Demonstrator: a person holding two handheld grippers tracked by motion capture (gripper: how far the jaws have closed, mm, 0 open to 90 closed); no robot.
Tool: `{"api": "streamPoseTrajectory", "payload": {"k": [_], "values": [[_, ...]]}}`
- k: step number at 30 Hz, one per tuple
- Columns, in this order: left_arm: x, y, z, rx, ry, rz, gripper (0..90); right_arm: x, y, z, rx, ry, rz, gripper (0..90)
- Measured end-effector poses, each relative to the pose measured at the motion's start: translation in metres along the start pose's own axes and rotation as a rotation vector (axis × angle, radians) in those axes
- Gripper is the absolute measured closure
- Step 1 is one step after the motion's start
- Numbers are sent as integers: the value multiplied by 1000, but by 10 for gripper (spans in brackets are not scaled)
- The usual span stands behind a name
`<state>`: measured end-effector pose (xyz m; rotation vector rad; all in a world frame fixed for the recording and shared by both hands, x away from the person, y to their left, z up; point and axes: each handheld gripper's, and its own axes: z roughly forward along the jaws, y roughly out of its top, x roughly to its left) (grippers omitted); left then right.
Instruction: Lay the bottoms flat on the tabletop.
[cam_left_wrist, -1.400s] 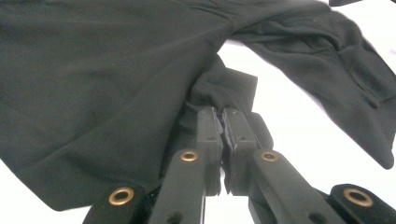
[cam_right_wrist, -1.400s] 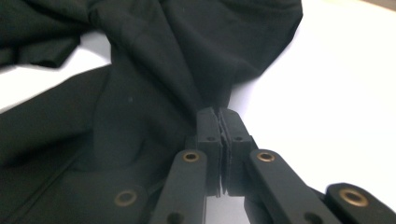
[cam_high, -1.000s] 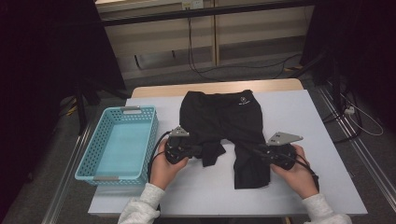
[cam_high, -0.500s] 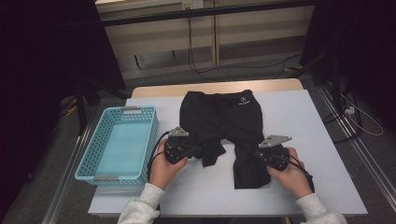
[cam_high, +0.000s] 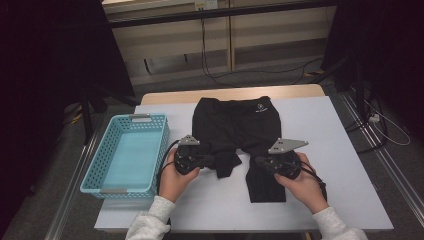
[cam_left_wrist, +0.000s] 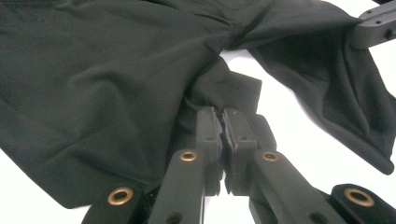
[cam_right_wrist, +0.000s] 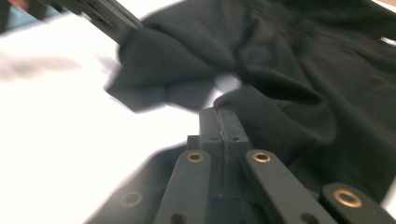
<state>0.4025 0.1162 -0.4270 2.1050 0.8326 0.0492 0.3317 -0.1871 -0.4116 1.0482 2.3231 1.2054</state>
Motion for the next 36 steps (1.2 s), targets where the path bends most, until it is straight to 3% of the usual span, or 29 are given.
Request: {"api": "streamPoseTrajectory", "payload": {"k": [6,13,15,18,21,24,28,32,36], "values": [[2,-1,-1,1,-5,-1,854,14,10,15,-14,38,-11,900],[2,-1,0,-3,2,2,805,17,9,19,-33,64,-1,897],[0,0,1,-1,6,10,751,18,2,28,6,64,-18,824],[-2,0,3,-21,23,30,592,18,-4,33,40,31,-40,677],[-5,2,2,-43,17,24,482,15,-4,26,13,10,-26,546],[-7,5,1,-47,22,40,372,8,-5,16,-7,-24,-4,480],[-10,8,-2,-58,35,71,292,-1,-9,1,-33,-76,1,408],[-19,14,-4,-73,29,103,255,-12,-16,-8,-51,-111,40,330],[-29,19,-1,-78,3,124,237,-16,-24,-11,-43,-119,35,282]]}}
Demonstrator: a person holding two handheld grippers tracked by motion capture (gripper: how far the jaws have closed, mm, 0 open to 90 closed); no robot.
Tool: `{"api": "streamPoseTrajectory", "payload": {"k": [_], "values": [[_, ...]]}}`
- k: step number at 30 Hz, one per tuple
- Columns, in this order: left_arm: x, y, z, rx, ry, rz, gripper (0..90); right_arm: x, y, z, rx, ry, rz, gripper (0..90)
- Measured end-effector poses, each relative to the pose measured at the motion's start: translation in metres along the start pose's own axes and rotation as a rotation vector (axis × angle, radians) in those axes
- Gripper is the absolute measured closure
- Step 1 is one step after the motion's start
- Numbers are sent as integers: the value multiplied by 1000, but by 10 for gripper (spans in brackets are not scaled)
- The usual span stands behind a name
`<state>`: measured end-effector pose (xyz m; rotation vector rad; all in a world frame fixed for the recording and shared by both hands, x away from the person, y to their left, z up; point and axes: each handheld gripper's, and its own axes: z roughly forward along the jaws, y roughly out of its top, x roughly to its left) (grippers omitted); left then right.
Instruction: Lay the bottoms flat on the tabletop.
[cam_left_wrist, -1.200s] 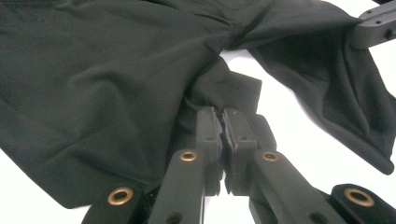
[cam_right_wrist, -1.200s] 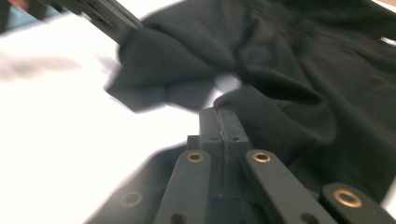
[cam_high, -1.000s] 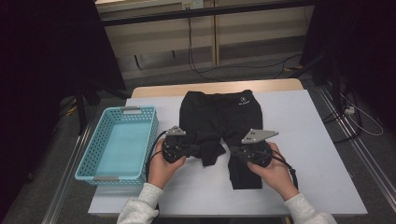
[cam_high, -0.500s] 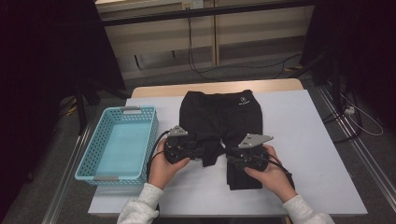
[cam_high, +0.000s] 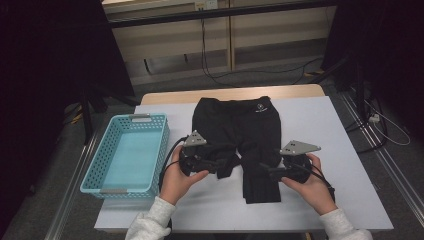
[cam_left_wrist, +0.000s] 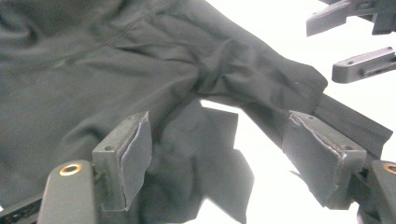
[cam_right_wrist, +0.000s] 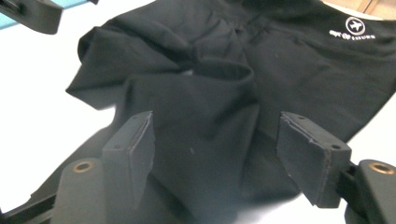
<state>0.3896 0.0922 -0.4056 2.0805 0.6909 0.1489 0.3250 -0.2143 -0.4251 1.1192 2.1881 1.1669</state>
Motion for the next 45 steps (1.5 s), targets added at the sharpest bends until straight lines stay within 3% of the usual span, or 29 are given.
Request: {"api": "streamPoseTrajectory", "payload": {"k": [5,8,17,21,25,27,32,38,43,45], "values": [[-9,0,12,29,-34,-3,199,-3,-7,-3,5,-12,13,238],[-12,1,18,22,-52,-10,199,-2,-8,-6,-1,-17,24,213],[-27,-4,40,41,-56,41,238,-10,-15,-11,12,-70,48,180],[-30,-6,45,27,-40,59,239,-12,-18,-12,20,-89,57,177],[-34,-6,49,23,-60,60,285,-14,-21,-13,36,-90,70,167],[-38,-5,50,14,-53,94,373,-15,-21,-14,36,-91,70,161],[-41,-3,55,28,-72,74,419,-14,-20,-19,18,-99,75,159],[-43,-3,61,24,-79,56,424,-13,-24,-25,33,-106,64,165],[-43,-8,67,59,-63,39,456,-14,-27,-28,36,-106,71,165],[-43,-10,68,73,-80,30,518,-14,-28,-28,32,-103,71,165]]}}
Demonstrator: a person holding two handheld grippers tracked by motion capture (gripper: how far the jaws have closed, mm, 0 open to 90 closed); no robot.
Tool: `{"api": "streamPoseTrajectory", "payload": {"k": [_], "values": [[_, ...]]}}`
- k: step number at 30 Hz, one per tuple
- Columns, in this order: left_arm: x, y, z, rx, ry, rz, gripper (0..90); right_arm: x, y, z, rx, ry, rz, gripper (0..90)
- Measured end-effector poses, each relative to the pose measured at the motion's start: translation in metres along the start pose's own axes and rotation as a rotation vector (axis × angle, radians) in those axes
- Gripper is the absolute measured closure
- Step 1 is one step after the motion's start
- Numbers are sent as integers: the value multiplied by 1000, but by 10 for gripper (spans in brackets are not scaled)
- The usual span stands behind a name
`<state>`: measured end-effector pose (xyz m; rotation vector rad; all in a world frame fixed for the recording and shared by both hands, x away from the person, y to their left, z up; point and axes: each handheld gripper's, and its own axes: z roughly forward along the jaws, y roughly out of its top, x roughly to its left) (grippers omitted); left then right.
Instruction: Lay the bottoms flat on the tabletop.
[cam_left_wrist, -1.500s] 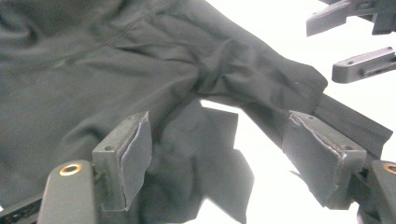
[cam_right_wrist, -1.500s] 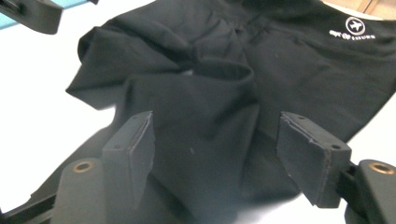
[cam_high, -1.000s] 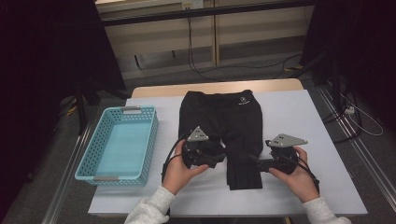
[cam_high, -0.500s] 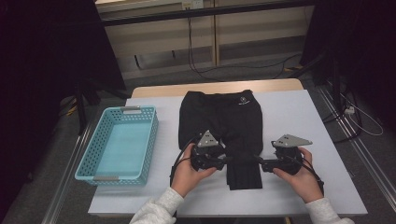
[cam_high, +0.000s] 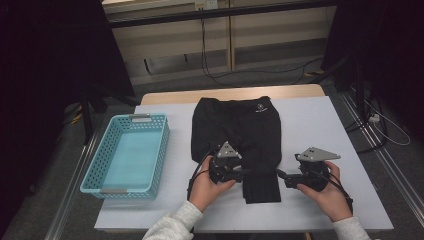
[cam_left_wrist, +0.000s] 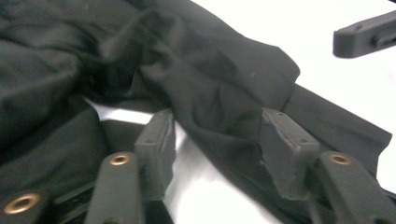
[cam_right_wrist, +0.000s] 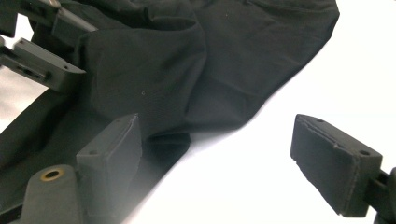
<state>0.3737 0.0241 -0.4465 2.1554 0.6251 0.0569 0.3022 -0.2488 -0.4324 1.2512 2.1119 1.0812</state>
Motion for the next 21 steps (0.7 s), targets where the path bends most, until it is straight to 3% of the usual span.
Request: {"api": "streamPoseTrajectory", "payload": {"k": [4,7,10,14,21], "values": [[-4,0,1,24,-45,4,733,0,-2,1,14,5,-2,165],[-3,0,-2,34,-76,-43,854,-1,-2,1,17,3,0,168],[-2,3,-10,25,-96,-78,861,-2,-1,2,14,6,5,168],[1,10,-25,-20,-109,-90,861,-2,-1,4,15,9,5,169],[17,11,-44,-54,-81,-129,862,0,-3,5,30,20,3,199]]}}
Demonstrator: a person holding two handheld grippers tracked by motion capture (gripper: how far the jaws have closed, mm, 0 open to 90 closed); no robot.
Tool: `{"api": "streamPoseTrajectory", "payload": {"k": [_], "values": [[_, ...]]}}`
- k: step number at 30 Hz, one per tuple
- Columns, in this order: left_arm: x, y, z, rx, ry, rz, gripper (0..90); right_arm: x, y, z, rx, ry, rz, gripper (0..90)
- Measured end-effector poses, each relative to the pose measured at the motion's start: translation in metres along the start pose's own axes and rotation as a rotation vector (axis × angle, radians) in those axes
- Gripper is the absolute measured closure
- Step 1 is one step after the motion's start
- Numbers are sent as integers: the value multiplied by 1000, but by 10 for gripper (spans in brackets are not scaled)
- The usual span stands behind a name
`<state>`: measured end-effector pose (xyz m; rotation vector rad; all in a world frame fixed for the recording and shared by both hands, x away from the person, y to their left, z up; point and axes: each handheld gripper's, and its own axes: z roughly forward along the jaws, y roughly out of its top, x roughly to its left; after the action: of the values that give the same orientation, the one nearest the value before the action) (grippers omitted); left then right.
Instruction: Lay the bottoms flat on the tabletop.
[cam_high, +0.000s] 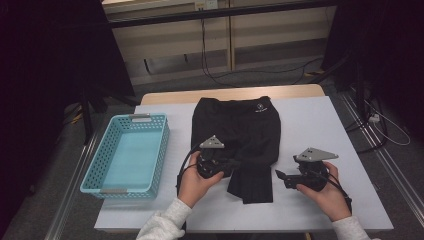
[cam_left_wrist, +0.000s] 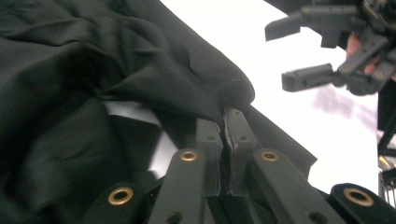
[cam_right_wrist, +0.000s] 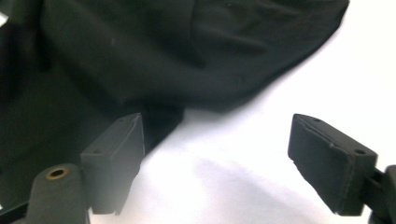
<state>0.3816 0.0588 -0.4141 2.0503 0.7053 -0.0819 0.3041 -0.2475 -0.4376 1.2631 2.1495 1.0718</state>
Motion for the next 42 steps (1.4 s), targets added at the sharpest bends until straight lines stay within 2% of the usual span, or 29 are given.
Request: {"api": "streamPoseTrajectory", "payload": {"k": [3,9,12,14,17,22,23,25,29,30,31,34,36,38,42], "values": [[5,1,-6,-16,7,-15,862,5,0,4,25,15,-14,222],[14,0,-13,-26,28,-38,862,13,2,13,42,39,-37,268],[18,-2,-14,-19,36,-44,862,16,2,19,49,60,-18,402],[20,-3,-13,-11,35,-51,862,21,3,24,63,80,-13,449],[20,-3,-13,-10,44,-48,862,30,7,30,65,101,-40,524],[19,-4,-14,-9,45,-47,862,39,10,44,116,76,-55,490],[19,-4,-14,-10,45,-47,862,40,10,45,112,74,-50,493],[20,-4,-14,-6,43,-44,862,42,13,46,122,76,-54,558],[19,-4,-13,-6,41,-48,862,44,14,49,109,84,-59,797],[18,-4,-13,-7,38,-46,862,44,14,49,107,87,-64,876],[17,-4,-13,-5,37,-44,862,44,13,48,109,95,-77,895],[15,-3,-13,-8,30,-45,861,43,14,44,123,105,-92,900],[14,-3,-12,-7,24,-46,861,39,13,38,129,115,-87,900],[12,-4,-9,-8,14,-49,860,34,10,29,126,124,-83,900],[6,-7,3,31,-20,-40,856,21,2,7,128,131,-71,900]]}}
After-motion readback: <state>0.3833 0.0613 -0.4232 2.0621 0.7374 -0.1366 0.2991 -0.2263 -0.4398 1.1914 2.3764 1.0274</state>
